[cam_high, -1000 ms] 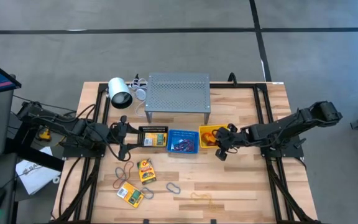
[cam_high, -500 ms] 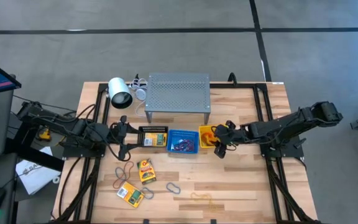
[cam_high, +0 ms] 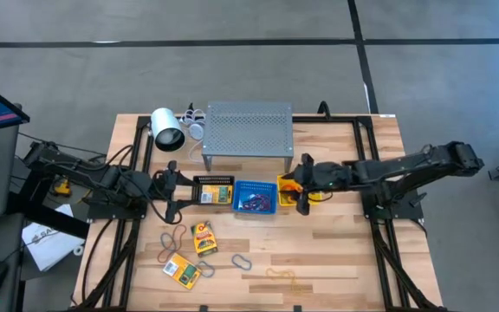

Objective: Pick & Place Office Desk Supplies
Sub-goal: Put the red rubber band into the blue bin

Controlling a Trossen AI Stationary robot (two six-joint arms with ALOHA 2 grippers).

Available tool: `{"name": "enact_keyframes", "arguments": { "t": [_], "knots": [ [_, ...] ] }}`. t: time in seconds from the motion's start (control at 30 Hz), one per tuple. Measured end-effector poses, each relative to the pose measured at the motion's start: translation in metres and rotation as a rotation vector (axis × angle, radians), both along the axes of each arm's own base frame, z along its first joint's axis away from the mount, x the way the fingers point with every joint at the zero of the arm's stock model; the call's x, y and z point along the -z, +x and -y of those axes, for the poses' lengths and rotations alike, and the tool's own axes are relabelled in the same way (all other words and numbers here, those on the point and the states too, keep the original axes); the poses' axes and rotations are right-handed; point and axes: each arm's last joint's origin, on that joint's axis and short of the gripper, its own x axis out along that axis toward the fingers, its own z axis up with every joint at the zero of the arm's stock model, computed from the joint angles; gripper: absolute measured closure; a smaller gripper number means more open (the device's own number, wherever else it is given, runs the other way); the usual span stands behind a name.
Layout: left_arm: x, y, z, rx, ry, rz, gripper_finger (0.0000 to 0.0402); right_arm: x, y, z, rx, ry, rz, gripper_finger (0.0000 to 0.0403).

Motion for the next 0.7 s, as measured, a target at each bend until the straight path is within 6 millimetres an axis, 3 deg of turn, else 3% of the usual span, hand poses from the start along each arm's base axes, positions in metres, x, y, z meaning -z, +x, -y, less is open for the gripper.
{"name": "enact_keyframes", "arguments": {
  "t": [0.3,0.7],
  "knots": [
    [-0.002,0.001,0.000,0.008,0.017,0.019,0.0156,-0.042,0.005,-0.001,-0.067,-0.045,0.341,0.0191],
    [-0.005,0.002,0.001,0.014,0.027,0.050,0.0156,-0.027,0.020,-0.003,-0.046,0.007,0.309,0.0191]
  ]
}}
